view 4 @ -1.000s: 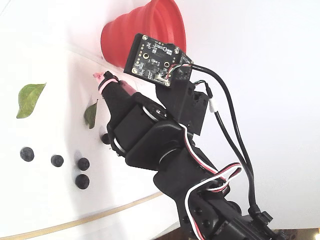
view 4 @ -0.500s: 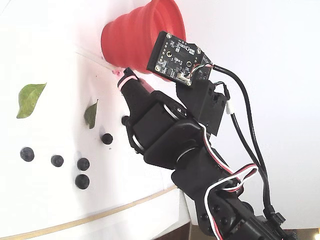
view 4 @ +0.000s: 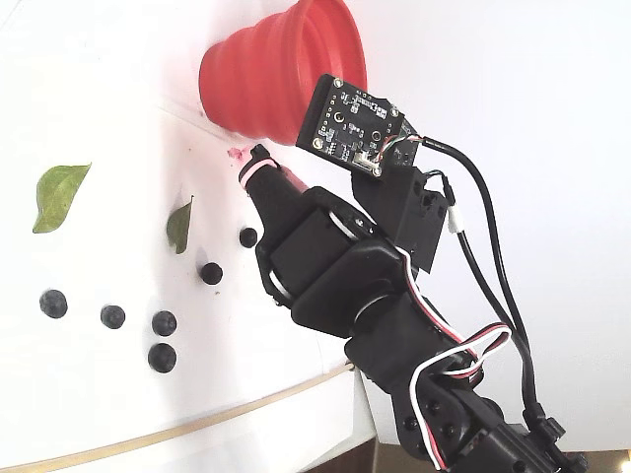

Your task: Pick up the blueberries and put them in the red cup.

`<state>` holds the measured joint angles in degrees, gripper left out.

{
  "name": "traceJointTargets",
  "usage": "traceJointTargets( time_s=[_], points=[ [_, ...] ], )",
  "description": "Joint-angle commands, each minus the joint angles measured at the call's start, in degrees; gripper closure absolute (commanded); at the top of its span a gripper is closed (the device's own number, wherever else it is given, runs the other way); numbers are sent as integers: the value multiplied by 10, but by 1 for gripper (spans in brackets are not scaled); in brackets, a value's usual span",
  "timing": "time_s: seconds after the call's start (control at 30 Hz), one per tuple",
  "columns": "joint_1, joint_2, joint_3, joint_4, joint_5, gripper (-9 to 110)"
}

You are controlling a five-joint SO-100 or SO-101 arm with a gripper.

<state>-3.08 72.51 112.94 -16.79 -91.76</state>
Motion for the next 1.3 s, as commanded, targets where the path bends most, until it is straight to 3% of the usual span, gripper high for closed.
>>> traceJointTargets(
  time_s=[0.0,1.27],
  points=[
    [29,108,-71,6,-8,90],
    [83,47,-222,28,-21,90]
  ],
)
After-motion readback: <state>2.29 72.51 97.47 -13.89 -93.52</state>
